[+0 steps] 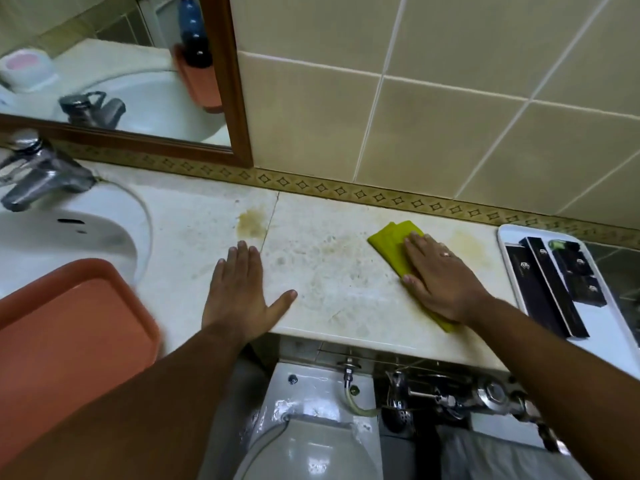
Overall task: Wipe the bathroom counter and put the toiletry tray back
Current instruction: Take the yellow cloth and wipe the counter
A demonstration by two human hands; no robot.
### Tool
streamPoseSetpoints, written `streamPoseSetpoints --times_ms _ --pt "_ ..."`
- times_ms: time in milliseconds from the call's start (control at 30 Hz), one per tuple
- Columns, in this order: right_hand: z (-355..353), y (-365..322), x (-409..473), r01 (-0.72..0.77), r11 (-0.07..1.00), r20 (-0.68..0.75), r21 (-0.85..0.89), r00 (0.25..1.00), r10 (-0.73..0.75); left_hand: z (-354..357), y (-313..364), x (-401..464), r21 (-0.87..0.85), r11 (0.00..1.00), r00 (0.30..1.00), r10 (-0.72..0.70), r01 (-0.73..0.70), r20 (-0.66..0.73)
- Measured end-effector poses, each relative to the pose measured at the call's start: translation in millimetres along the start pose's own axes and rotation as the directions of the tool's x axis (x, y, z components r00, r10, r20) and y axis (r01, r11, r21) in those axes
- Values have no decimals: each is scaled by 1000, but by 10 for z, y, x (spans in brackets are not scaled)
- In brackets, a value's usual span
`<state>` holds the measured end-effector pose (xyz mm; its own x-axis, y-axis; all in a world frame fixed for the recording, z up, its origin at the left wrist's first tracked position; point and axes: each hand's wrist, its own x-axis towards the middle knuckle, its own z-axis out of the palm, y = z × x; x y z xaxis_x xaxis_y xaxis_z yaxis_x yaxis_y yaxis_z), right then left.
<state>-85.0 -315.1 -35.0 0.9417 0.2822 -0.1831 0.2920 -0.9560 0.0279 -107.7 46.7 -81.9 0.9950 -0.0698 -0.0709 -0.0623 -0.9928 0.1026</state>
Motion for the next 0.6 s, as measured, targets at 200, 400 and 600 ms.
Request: streamPoseSetpoints --times_ms 200,400,600 --pt "228 -19 290 -4 1000 -30 27 1000 5 31 -8 44 15 1000 1000 17 -17 -19" --pt "374 176 -33 -48 994 -13 95 999 49 43 -28 23 3 1000 1000 19 -19 -13" --pt "152 -571 932 -315 947 -43 66 947 318 106 -44 70 5 1000 1000 24 -23 -10"
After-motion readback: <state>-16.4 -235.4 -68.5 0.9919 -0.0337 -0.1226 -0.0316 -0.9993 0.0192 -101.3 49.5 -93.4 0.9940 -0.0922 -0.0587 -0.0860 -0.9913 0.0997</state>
